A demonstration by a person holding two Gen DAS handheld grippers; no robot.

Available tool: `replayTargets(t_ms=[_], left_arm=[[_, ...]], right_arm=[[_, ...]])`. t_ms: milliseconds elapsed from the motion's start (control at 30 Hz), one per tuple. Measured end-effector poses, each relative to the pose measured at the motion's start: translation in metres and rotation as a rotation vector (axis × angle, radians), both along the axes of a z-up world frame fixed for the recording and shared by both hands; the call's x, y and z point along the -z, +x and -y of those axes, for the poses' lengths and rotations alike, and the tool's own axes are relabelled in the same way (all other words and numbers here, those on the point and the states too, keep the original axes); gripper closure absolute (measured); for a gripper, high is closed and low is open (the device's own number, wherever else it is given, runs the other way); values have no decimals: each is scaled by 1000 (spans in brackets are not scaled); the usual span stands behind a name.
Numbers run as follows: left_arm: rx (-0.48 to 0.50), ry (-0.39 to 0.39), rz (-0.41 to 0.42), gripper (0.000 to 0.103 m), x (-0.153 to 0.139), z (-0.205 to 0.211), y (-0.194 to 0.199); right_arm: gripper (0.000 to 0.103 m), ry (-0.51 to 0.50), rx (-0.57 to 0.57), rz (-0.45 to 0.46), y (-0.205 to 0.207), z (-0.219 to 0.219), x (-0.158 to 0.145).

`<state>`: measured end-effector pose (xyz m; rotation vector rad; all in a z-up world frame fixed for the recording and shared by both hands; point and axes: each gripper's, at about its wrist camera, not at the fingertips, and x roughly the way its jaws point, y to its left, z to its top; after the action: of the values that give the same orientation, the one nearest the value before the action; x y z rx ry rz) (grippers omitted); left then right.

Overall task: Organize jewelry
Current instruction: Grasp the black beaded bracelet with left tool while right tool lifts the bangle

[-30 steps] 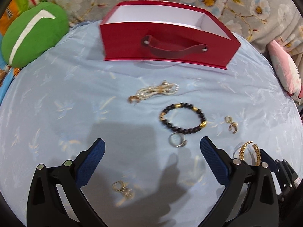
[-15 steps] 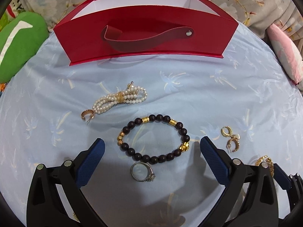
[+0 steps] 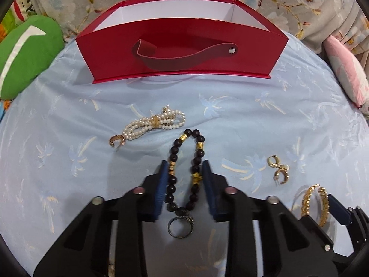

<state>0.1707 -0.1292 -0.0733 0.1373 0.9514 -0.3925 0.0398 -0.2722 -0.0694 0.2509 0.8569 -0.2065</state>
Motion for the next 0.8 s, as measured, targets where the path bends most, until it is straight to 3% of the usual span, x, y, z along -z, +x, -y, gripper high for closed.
replayTargets(t_ms=[133,200,633,800], left_arm=[[17,-43,-27,91,-2,-3,-1],[24,-61,-22,103,-7,-6,-3],[13,-122,-22,103,-27,-29,-8],[12,-100,-77,101,-11,-29,0]], right_arm=[[47,2,-5,4,1,-2,-3],[47,2,-6,8,0,-2,-5],[47,2,-15,42,1,-3,-19],[47,9,-17,42,0,-4,-19]])
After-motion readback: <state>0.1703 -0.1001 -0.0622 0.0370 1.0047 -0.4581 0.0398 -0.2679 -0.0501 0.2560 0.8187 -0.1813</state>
